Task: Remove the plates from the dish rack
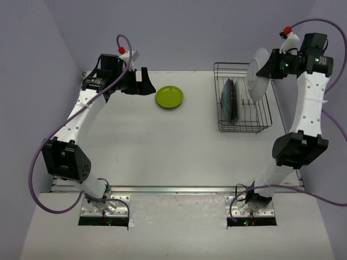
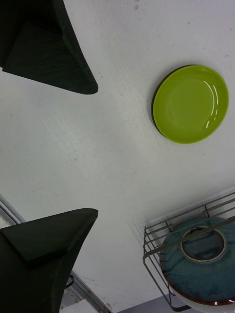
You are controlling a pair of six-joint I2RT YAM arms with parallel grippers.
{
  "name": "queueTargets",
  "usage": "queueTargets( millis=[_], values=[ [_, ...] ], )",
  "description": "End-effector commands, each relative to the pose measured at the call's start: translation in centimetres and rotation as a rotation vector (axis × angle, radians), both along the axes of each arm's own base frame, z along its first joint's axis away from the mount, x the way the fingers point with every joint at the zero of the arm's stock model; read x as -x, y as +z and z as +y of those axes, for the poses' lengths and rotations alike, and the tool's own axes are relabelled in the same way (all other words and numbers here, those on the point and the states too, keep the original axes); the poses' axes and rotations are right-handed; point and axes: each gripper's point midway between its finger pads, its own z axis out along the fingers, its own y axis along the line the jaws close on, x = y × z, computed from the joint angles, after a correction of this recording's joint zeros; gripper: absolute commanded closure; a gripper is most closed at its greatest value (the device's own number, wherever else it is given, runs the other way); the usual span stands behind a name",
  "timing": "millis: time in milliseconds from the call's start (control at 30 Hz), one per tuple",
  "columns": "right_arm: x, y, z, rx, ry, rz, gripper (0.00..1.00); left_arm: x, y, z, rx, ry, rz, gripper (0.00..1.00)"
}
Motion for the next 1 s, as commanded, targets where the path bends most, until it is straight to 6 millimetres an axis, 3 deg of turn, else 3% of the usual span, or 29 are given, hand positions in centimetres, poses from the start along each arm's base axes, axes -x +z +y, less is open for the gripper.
queueTargets(
  millis=[0,67,100,167,200,267,433,533,567,633,700,733,833,967],
  values=[
    [2.4,9.4,3.3,0.087,0.185,-0.349,1.00,0.2,3.3,-0.2,0.043,-0.014,-0.090,0.00],
    [3.2,10.6,4.4,0.173,0.234,-0.423,1.00,0.5,3.9,-0.5,0.069,-0.041,-0.098,0.00],
    [4.4,12.3,5.2,0.281,0.277,-0.515,1.00,0.9,4.6,-0.9,0.101,-0.070,-0.102,0.00],
    [5.7,12.1,9.4,0.462,0.407,-0.620,1.00,1.5,6.0,-1.2,0.147,-0.106,-0.125,0.00],
    [6.0,12.5,9.9,0.580,0.423,-0.679,1.00,1.7,6.5,-1.3,0.160,-0.115,-0.134,0.00],
    [7.6,13.7,13.5,0.684,0.494,-0.815,1.00,2.1,7.8,-1.3,0.174,-0.125,-0.169,0.01],
    [9.9,15.9,18.3,0.932,0.585,-1.000,1.00,3.2,9.8,-0.7,0.207,-0.124,-0.206,0.01],
    [11.4,12.2,22.8,1.072,0.727,-1.087,1.00,4.0,10.5,-0.4,0.242,-0.141,-0.202,0.02],
    [12.0,11.2,23.7,1.129,0.759,-1.122,1.00,4.2,10.6,-0.3,0.252,-0.144,-0.196,0.03],
    [13.1,10.9,25.2,1.245,0.778,-1.249,1.00,4.5,10.5,-0.4,0.262,-0.157,-0.181,0.05],
    [14.1,8.3,27.0,1.349,0.850,-1.315,1.00,5.0,10.4,-0.6,0.270,-0.184,-0.165,0.07],
    [14.9,8.1,27.9,1.388,0.835,-1.394,1.00,5.2,10.1,-0.8,0.272,-0.207,-0.153,0.08],
    [16.4,4.9,30.1,1.489,0.889,-1.502,1.00,5.9,9.2,-1.1,0.276,-0.253,-0.112,0.09],
    [17.7,4.2,32.0,1.499,0.848,-1.617,1.00,6.2,6.3,-1.1,0.254,-0.279,-0.023,0.11]
  ],
)
